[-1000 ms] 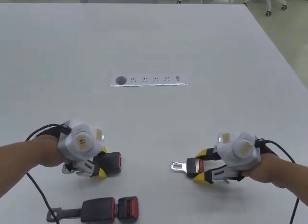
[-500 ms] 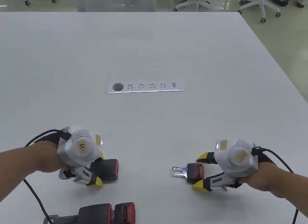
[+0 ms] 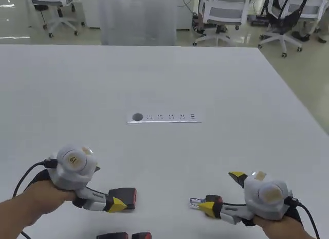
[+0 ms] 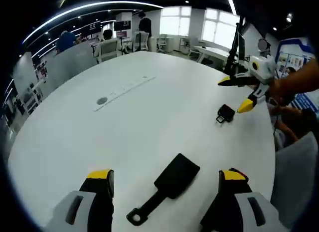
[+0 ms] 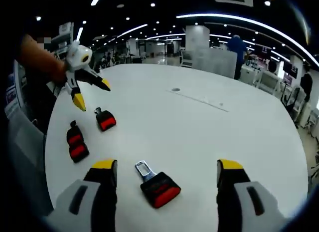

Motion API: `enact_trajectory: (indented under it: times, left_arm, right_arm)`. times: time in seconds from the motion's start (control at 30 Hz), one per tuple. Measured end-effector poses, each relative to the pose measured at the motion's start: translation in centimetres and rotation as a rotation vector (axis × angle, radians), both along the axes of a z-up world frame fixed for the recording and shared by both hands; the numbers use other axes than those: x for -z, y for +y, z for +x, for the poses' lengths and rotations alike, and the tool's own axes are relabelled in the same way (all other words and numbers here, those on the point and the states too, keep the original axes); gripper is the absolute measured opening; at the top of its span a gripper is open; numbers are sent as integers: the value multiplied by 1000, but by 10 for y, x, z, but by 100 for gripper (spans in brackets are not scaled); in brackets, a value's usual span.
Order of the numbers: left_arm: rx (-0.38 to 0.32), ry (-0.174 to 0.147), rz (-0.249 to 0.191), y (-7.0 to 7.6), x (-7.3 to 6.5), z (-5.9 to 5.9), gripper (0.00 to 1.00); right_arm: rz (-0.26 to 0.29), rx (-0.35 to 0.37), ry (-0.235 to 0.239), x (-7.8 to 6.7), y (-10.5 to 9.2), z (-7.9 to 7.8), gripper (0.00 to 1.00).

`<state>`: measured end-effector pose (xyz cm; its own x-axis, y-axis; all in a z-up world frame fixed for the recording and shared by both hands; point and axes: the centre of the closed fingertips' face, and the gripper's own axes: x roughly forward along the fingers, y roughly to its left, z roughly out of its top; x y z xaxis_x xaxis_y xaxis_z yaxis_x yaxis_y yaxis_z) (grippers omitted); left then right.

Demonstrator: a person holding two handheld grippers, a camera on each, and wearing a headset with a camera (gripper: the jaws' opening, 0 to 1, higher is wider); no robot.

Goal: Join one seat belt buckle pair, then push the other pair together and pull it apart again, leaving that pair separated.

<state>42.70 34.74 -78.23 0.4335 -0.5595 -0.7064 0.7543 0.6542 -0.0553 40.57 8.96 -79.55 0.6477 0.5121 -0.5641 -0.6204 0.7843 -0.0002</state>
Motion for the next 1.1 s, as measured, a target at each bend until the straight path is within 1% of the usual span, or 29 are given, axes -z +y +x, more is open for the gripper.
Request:
enact_trajectory:
  times: [0.03, 0.07, 0.1, 0.13, 0.17, 0.2, 0.23, 0.27, 0.3, 0.33, 0.37, 0.43, 0.5, 0.53, 0.57, 0.6, 0.63, 0.67, 0.7, 0.77, 0.8, 0.83, 0.87, 0.93, 0.97, 1.03, 1.1]
  left_arm:
    - [-13, -24, -7, 2, -5, 0, 93]
    - [-34, -35, -19, 4, -11, -3, 96]
    - [-50, -40, -34, 5, -15, -6, 98]
    - [-70, -43, -67, 5, -23, -10, 99]
    - [-85, -44, -95, 5, -27, -13, 99]
    - [-103, -46, -115, 9, -31, -17, 99]
    - [-114, -53, -118, 12, -34, -20, 99]
    - [-118, -62, -105, 17, -36, -27, 100]
    - [-123, -69, -102, 20, -38, -31, 100]
    - [-130, -75, -106, 23, -41, -36, 100]
    - [-139, -82, -120, 25, -44, -40, 100]
    - [-160, -78, -136, 34, -46, -52, 100]
    - [-168, -82, -173, 35, -50, -63, 100]
    - [-175, -82, -172, 38, -50, -68, 100]
    - [-182, -85, -164, 43, -49, -75, 100]
    - [-183, -90, -159, 47, -48, -78, 100]
    - [-187, -98, -157, 51, -50, -84, 100]
    - [-191, -103, -162, 55, -51, -87, 100]
    - [-199, -110, -170, 57, -53, -90, 100]
    - [-222, -136, -204, 61, -63, -99, 100]
    - [-224, -141, -204, 63, -63, -101, 100]
    - [-224, -146, -201, 65, -63, -103, 100]
    - [-225, -151, -198, 67, -63, -108, 100]
    - [-224, -156, -206, 69, -63, -116, 100]
    - [-227, -155, -211, 69, -63, -119, 100]
    - [-244, -149, -207, 73, -60, -122, 100]
    - [-249, -152, -216, 76, -61, -128, 100]
  right_arm:
    - [15, 24, -18, -5, 0, 0, 86]
    - [30, 57, -42, -11, 0, -1, 88]
    - [28, 76, -47, -12, -1, -2, 90]
    - [-2, 113, -48, -13, -6, -5, 93]
    - [-8, 136, -56, -16, -7, -6, 95]
    - [12, 132, -76, -23, -2, -10, 96]
    - [12, 138, -90, -27, -1, -12, 95]
    - [1, 144, -110, -31, -1, -13, 95]
    - [2, 151, -109, -34, 2, -18, 94]
    - [18, 164, -105, -36, 3, -21, 94]
    - [32, 173, -101, -37, 6, -25, 94]
    - [31, 178, -109, -39, 10, -34, 94]
    - [29, 186, -115, -42, 13, -40, 95]
    - [40, 183, -136, -47, 16, -43, 95]
    - [58, 183, -136, -48, 18, -47, 95]
    - [55, 185, -135, -49, 19, -50, 96]
    - [46, 185, -139, -49, 20, -53, 96]
    - [38, 181, -145, -51, 21, -57, 96]
    - [43, 178, -150, -53, 22, -60, 96]
    - [42, 162, -162, -57, 24, -68, 97]
    - [37, 153, -178, -61, 24, -72, 97]
    - [41, 153, -181, -63, 24, -76, 98]
    - [43, 154, -184, -65, 22, -80, 99]
    - [32, 153, -192, -69, 21, -85, 99]
    - [25, 150, -201, -70, 19, -88, 99]
    - [16, 156, -207, -72, 14, -93, 99]
    - [24, 164, -208, -74, 11, -98, 100]
